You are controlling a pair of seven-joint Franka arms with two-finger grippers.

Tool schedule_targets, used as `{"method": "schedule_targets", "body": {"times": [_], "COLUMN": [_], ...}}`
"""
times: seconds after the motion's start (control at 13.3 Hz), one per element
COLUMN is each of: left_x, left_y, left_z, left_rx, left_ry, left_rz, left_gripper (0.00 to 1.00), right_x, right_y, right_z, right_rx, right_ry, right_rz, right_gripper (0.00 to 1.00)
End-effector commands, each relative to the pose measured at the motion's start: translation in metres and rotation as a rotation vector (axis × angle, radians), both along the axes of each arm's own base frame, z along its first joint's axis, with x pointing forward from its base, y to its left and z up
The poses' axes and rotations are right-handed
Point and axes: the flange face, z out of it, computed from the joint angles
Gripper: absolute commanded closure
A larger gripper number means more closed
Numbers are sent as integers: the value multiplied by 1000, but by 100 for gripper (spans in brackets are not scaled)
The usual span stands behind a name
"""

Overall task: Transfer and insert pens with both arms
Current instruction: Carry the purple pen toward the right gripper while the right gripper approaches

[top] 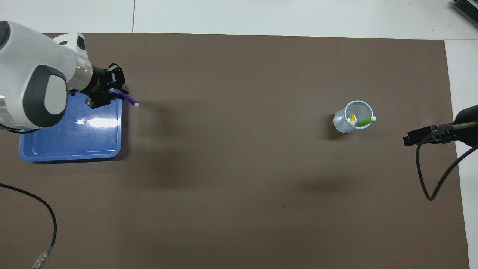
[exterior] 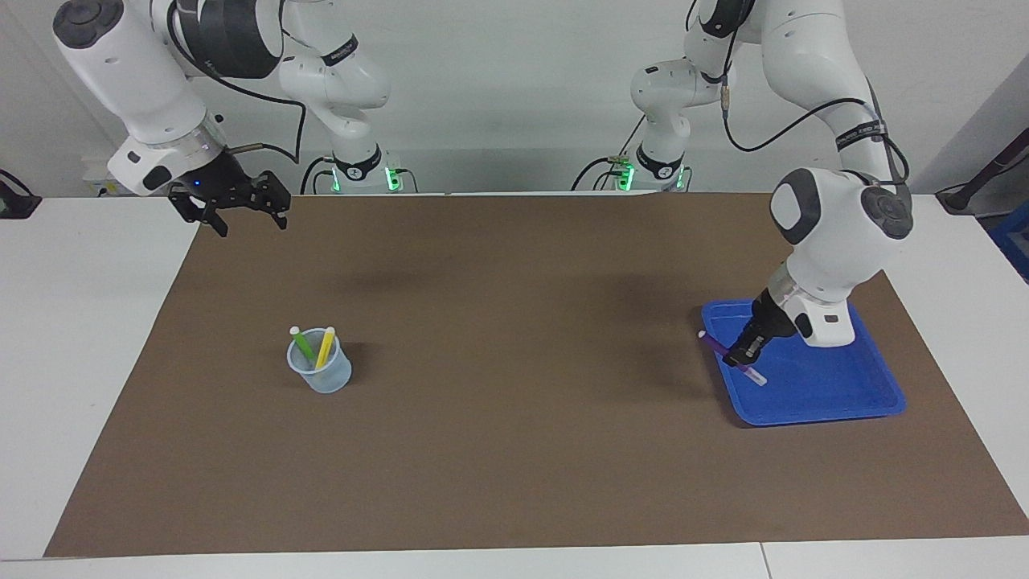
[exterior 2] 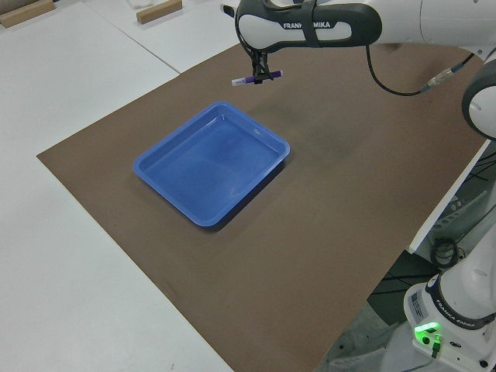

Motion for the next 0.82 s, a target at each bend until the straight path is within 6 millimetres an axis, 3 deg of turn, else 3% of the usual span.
{"method": "schedule_targets", "body": {"times": [0.0,0.3,0.52,0.75], "left_x": [-15,-38,-56,-73], "left_y": [-48,-107,-165,-212], "left_z": [20,46,55,62], "left_rx": [-15,-34,-100,-152], "left_ry": [13,23,41,33], "left_rz": [122,279,452,545], "left_gripper": [100,100,100,100], "right_x": [-4,10,17,21], "right_y": [5,28,49,92], "right_z": [-4,-33,-30,-23], "right_rx": [35,302,483,571], "right_ry": [-15,-30,-36,-73], "right_rz": [-29,-162,-209,-190], "right_gripper": [0,0,0,0]}}
